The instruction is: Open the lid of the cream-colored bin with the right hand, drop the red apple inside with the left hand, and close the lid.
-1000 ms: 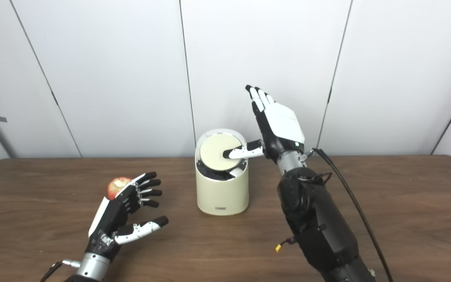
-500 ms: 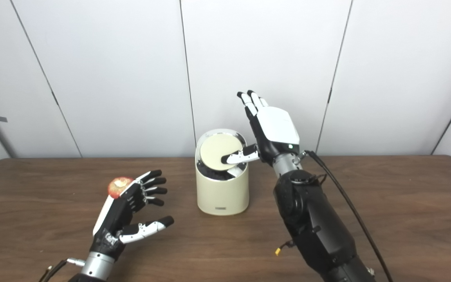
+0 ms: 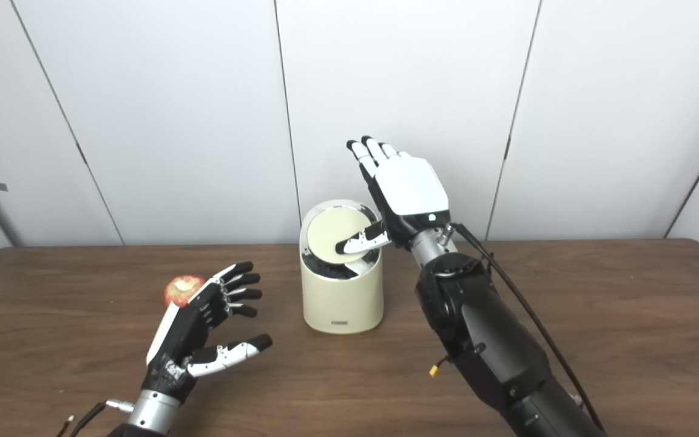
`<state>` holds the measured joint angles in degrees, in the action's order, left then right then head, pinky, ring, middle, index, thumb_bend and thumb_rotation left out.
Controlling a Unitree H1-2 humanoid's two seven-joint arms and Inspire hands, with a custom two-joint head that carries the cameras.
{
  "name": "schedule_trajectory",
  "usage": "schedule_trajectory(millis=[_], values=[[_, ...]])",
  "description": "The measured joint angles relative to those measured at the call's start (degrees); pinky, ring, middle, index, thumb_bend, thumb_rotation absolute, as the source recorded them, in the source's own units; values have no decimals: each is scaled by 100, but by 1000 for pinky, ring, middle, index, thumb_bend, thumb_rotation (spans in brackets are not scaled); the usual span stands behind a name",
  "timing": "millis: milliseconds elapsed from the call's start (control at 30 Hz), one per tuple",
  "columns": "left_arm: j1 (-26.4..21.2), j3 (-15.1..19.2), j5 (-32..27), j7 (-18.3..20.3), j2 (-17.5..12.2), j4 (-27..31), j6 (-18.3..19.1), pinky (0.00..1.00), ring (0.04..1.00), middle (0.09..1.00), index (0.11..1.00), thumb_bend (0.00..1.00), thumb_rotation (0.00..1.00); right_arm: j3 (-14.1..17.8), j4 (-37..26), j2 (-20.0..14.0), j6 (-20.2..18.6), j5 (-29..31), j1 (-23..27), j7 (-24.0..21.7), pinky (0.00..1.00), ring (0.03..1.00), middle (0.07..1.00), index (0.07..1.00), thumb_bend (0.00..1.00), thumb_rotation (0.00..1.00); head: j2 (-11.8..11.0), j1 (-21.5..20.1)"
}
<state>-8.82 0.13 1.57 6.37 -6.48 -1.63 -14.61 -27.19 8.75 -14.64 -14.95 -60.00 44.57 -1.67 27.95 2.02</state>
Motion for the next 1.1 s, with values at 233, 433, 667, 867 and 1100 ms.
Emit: schedule_trajectory(millis=[233, 433, 667, 867, 1100], values=[[1, 22, 0, 4, -6, 1, 12, 629, 738, 815, 862, 743, 74, -76, -87, 1, -39, -280, 91, -352, 949, 964, 1000, 953, 1000, 299, 18, -18], [1, 21, -2, 11, -6, 1, 23, 627, 743, 817, 864, 739, 78, -2, -155, 8, -28, -247, 63, -425, 919, 949, 980, 937, 1000, 341, 26, -18], [8, 24, -2, 23, -26, 2, 25, 627, 743, 814, 867, 742, 80, 864, -269, 373, 31, 926, -372, -305, 767, 886, 923, 899, 890, 390, 44, -26], [8, 21, -6, 34, -26, 2, 24, 620, 733, 809, 863, 747, 89, 1674, -733, 698, -101, 2006, -548, -323, 696, 851, 900, 886, 762, 454, 18, -105], [24, 47, -12, 36, -93, 2, 24, 628, 739, 812, 861, 738, 88, 2440, -979, 694, 347, 3163, -1317, -59, 690, 828, 873, 876, 727, 385, 0, -97]])
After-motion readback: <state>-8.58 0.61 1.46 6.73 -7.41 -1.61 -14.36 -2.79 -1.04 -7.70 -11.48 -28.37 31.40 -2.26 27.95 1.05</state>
